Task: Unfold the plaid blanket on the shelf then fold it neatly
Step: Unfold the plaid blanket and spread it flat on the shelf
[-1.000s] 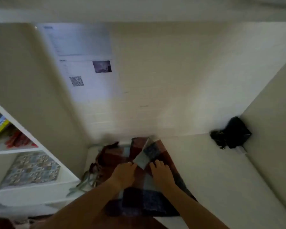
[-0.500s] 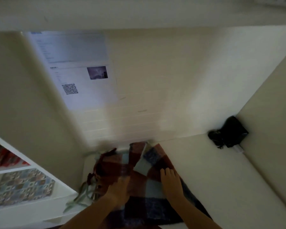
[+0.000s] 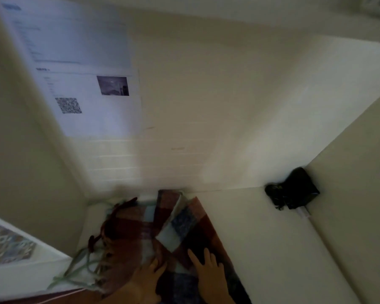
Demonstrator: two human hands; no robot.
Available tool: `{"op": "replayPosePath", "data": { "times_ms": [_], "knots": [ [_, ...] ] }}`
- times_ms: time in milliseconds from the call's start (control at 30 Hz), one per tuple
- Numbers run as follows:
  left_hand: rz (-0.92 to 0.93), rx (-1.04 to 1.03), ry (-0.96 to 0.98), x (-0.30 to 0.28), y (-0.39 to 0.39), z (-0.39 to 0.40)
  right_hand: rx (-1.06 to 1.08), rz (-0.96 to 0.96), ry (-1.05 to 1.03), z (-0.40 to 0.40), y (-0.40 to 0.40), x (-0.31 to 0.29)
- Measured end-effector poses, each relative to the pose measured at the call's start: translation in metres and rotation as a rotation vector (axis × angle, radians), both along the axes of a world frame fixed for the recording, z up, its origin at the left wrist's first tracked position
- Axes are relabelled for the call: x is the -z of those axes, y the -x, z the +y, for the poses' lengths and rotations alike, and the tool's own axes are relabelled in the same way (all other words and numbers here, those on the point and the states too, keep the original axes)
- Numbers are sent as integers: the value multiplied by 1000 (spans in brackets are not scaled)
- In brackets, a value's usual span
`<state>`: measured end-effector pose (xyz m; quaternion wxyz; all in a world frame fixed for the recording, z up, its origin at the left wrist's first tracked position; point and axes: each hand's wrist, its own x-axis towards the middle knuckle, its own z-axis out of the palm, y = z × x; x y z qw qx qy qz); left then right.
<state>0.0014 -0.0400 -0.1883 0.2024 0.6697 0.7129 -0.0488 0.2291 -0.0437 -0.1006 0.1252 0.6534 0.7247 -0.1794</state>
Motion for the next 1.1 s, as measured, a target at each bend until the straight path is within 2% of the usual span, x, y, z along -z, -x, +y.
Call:
{"op": "replayPosePath", "data": {
  "times_ms": [33, 67, 100, 133, 233, 633, 800, 1100],
  "knots": [
    [92, 97, 137, -18, -8, 1, 7, 22, -30, 0, -12, 6],
    [117, 397, 311, -41, -12, -1, -10, 1, -15, 1, -20, 1],
    [109, 561, 344, -51, -15, 14, -5, -19, 39, 5, -29, -1],
    [102, 541, 408, -64, -31, 27, 22, -2, 97, 8, -37, -5],
    [58, 547, 494, -81, -61, 43, 19, -23, 100, 17, -63, -9],
    [126, 577, 487, -90, -139, 59, 49, -69, 74, 30, -139, -12],
    [170, 578, 529, -90, -139, 58, 27, -67, 82, 29, -143, -5],
    [196, 480, 366, -118, -109, 67, -4, -137, 8, 45, -113, -17]
  ]
}}
